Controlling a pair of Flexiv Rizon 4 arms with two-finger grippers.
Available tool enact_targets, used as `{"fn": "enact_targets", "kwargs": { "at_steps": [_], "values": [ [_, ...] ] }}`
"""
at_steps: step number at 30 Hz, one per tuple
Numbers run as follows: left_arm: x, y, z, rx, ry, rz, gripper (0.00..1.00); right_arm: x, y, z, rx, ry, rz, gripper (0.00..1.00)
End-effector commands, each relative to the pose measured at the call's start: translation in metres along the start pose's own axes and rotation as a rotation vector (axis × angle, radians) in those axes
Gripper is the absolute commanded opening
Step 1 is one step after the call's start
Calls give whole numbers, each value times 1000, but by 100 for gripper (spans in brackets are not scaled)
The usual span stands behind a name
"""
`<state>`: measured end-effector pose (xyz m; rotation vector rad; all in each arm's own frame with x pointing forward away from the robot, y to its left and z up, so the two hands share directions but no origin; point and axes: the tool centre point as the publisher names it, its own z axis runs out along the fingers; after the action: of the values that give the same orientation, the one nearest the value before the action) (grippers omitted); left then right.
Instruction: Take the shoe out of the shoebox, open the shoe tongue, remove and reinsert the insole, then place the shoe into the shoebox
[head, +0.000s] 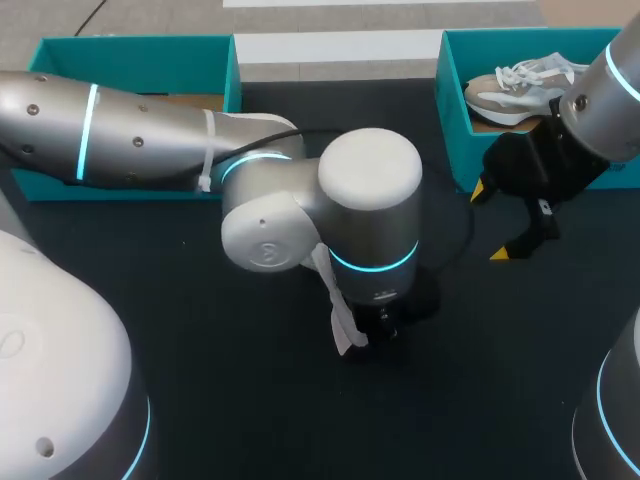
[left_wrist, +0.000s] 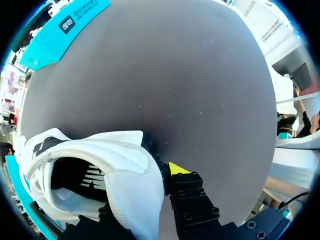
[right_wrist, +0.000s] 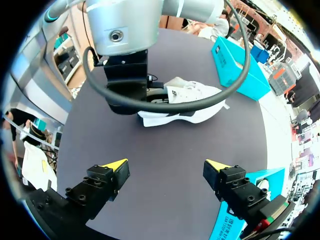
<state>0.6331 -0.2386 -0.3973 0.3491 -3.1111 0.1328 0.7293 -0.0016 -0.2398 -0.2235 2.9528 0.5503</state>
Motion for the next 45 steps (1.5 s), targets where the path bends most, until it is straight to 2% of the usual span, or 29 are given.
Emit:
{"fn": "enact_targets", "kwargs": {
  "at_steps": [1, 7, 14, 22, 29, 33, 36, 45],
  "values": [
    [-6, 12, -21, 3, 24, 6, 0, 0, 1, 1, 4, -1, 1, 100],
    [-13, 22, -67, -7, 53, 36, 0, 0, 1, 1, 4, -1, 1, 100],
    [-30, 31, -126, 17, 115, 131, 0, 0, 1, 1, 4, -1, 1, 100],
    [-55, 29, -184, 14, 95, 259, 0, 0, 1, 1, 4, -1, 1, 100],
    [-65, 22, -216, -25, 133, 285, 0, 0, 1, 1, 4, -1, 1, 100],
    [-71, 19, -242, -21, 202, 311, 0, 0, 1, 1, 4, -1, 1, 100],
    [-74, 17, -256, -15, 160, 304, 0, 0, 1, 1, 4, -1, 1, 100],
    [-74, 17, -256, -15, 160, 304, 0, 0, 1, 1, 4, -1, 1, 100]
  ]
}}
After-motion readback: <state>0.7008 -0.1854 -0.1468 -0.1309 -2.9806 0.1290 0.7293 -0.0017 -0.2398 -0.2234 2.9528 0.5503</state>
